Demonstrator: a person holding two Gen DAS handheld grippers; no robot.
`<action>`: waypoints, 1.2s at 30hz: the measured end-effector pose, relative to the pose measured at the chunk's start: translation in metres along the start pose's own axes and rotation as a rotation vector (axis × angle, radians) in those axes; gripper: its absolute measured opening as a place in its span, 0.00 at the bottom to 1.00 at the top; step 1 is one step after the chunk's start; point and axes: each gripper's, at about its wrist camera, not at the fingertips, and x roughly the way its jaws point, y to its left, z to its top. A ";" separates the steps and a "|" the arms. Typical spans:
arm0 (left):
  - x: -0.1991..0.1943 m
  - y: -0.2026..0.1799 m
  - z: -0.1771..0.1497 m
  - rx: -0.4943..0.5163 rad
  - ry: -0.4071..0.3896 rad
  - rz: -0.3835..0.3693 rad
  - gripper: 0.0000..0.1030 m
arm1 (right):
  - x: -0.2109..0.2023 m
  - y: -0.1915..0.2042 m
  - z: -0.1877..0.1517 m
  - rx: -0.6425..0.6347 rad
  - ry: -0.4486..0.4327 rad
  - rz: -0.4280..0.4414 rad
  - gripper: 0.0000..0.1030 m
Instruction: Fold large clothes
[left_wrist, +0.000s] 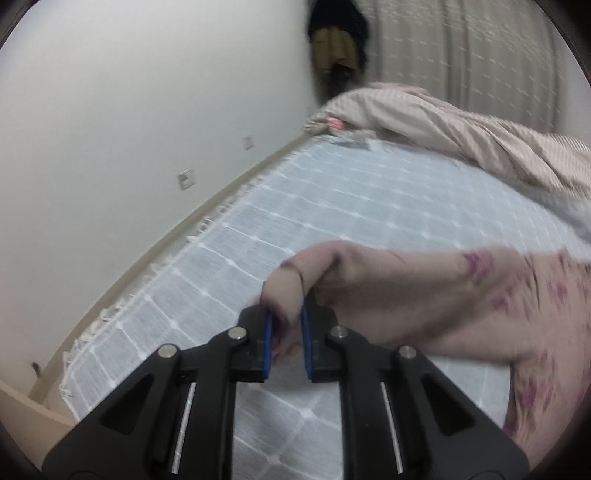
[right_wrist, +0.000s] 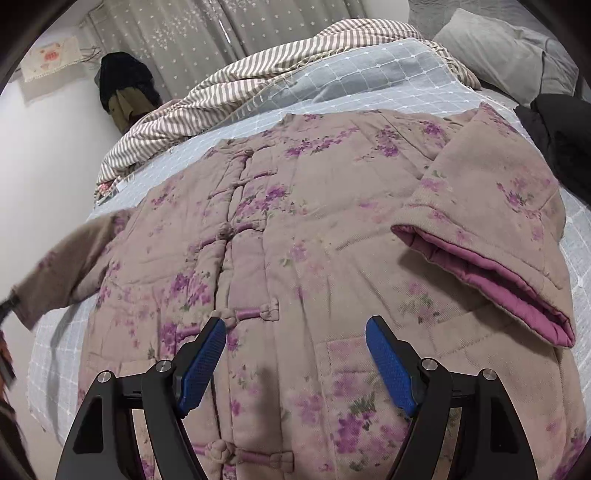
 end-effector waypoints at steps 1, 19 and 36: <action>0.005 0.008 0.010 -0.031 0.015 0.005 0.15 | 0.001 0.001 0.000 -0.005 0.000 -0.004 0.77; 0.101 0.085 -0.072 -0.379 0.237 -0.129 0.77 | 0.014 0.030 -0.005 -0.088 0.010 -0.016 0.77; 0.135 0.054 -0.042 -0.374 -0.072 -0.114 0.15 | 0.053 0.051 -0.006 -0.183 0.007 -0.089 0.77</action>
